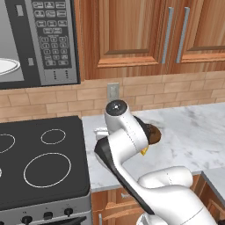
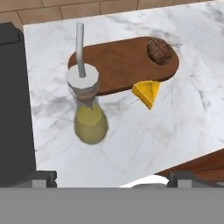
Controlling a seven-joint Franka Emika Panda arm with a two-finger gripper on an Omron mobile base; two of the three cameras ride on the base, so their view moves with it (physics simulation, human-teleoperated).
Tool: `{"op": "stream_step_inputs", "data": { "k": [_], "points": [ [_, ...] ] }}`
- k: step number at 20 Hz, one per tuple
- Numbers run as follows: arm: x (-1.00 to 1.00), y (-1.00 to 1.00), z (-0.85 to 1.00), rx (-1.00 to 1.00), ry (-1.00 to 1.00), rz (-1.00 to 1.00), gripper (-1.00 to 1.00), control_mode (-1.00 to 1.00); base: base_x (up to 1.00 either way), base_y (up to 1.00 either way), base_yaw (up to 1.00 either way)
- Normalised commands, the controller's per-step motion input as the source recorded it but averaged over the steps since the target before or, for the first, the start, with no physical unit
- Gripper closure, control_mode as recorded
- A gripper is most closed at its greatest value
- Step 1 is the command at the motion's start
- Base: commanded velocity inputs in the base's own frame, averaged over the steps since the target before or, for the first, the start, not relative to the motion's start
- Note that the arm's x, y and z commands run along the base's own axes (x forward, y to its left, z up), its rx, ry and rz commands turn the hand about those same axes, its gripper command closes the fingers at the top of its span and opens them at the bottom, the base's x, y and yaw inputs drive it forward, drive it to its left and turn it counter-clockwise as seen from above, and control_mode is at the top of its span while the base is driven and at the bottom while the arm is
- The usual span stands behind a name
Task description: Retrieve the reheated potato from the microwave, then place the potato, cheese, and condiment on the cutting board.
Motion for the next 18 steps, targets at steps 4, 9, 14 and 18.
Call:
{"op": "stream_step_inputs", "data": {
  "k": [4,9,14,18],
  "points": [
    [0.19,-0.18,-0.16,-0.01,0.0,0.05,-1.0,-1.0,0.0,0.0,0.0],
    [0.11,-0.09,-0.07,0.0,0.0,0.08,-1.0,-1.0,0.0,0.0,0.0],
    [0.1,0.01,-0.14,0.0,0.01,0.08,-1.0,-1.0,0.0,0.0,0.0],
    [0.24,0.0,-0.23,0.0,0.06,0.07,-1.0,-1.0,0.0,0.0,0.0]
  ]
}}
